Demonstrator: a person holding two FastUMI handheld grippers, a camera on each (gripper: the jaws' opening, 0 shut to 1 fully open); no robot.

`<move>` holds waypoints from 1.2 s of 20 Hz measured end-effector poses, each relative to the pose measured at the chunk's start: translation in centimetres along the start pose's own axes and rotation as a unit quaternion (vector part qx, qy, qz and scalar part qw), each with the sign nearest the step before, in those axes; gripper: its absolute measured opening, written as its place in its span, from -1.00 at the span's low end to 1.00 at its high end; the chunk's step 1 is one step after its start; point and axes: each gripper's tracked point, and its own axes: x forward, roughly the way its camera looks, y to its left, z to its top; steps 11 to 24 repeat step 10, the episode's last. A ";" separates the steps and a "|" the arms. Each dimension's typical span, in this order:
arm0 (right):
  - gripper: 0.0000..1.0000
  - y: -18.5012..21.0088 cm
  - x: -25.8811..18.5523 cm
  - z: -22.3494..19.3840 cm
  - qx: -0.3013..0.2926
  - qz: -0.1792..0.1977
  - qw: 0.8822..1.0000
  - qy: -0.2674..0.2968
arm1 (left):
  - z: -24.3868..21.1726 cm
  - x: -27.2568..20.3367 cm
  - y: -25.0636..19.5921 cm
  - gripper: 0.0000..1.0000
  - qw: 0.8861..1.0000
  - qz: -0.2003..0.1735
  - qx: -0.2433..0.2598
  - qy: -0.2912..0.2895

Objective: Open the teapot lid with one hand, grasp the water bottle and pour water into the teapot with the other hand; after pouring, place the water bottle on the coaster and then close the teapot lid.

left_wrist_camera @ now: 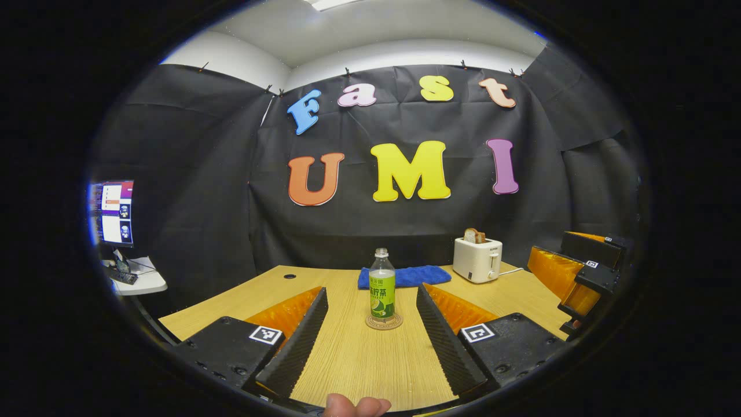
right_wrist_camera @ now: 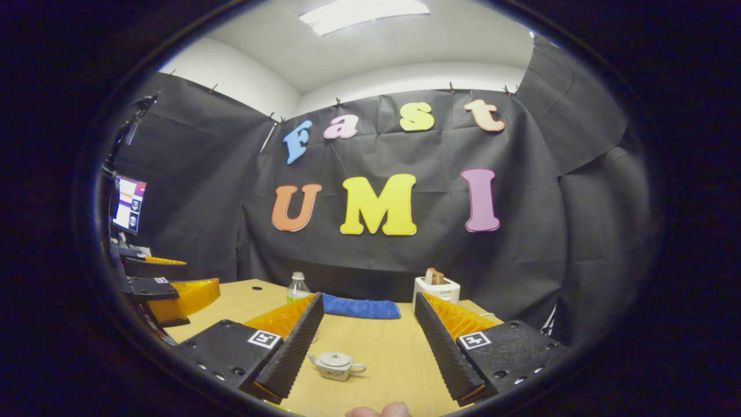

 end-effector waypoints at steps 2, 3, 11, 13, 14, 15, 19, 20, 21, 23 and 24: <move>0.93 -0.4 -0.4 0.2 0.003 -0.004 1.000 -0.003 | 0.1 -0.5 -0.4 0.92 1.000 -0.003 0.006 -0.001; 0.94 -0.5 -0.3 0.4 0.006 -0.004 1.000 -0.005 | 0.2 -0.6 -0.5 0.92 1.000 -0.007 0.008 -0.002; 0.90 -1.5 0.5 0.1 0.014 -0.011 1.000 0.004 | -0.2 -0.4 -0.3 0.92 1.000 -0.011 -0.003 -0.010; 0.90 -1.5 0.5 0.1 0.014 -0.011 1.000 0.004 | -0.2 -0.4 -0.3 0.92 1.000 -0.011 -0.003 -0.010; 0.90 -1.5 0.5 0.1 0.014 -0.011 1.000 0.004 | -0.2 -0.4 -0.3 0.92 1.000 -0.011 -0.003 -0.010; 0.90 -1.5 0.5 0.1 0.014 -0.011 1.000 0.004 | -0.2 -0.4 -0.3 0.92 1.000 -0.011 -0.003 -0.010; 0.90 -1.5 0.5 0.1 0.014 -0.011 1.000 0.004 | -0.2 -0.4 -0.3 0.92 1.000 -0.011 -0.003 -0.010; 0.90 -1.5 0.5 0.1 0.014 -0.011 1.000 0.004 | -0.2 -0.4 -0.3 0.92 1.000 -0.011 -0.003 -0.010; 0.90 -1.5 0.5 0.1 0.014 -0.011 1.000 0.004 | -0.2 -0.4 -0.3 0.92 1.000 -0.011 -0.003 -0.010; 0.90 -1.5 0.5 0.1 0.014 -0.011 1.000 0.004 | -0.2 -0.4 -0.3 0.92 1.000 -0.011 -0.003 -0.010; 0.90 -1.5 0.5 0.1 0.014 -0.011 1.000 0.004 | -0.2 -0.4 -0.3 0.92 1.000 -0.011 -0.003 -0.010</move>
